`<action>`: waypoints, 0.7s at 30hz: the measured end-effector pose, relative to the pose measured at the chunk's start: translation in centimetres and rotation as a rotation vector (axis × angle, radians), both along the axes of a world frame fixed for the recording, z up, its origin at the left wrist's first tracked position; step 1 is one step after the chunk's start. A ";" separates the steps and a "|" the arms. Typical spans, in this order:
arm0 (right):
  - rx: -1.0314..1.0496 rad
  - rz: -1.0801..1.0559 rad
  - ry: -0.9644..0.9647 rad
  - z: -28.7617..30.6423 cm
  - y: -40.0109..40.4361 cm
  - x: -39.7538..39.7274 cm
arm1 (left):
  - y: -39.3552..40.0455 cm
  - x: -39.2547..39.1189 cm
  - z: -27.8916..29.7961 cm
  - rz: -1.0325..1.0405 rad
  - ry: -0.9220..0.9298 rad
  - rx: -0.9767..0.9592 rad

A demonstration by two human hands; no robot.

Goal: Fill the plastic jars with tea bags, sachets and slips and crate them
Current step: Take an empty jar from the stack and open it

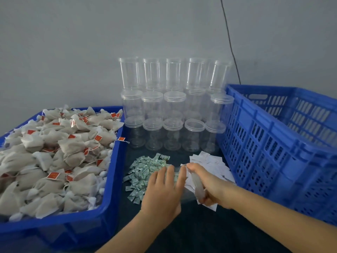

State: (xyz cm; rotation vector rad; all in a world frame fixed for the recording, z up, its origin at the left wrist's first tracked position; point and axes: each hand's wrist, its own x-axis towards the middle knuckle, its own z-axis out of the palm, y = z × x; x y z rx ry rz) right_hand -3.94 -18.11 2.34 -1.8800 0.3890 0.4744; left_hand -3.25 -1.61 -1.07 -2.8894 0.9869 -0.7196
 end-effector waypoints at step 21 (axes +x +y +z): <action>-0.409 0.654 -0.142 2.7 -2.5 2.8 | 2.5 -0.2 -1.3 -0.064 0.425 -0.375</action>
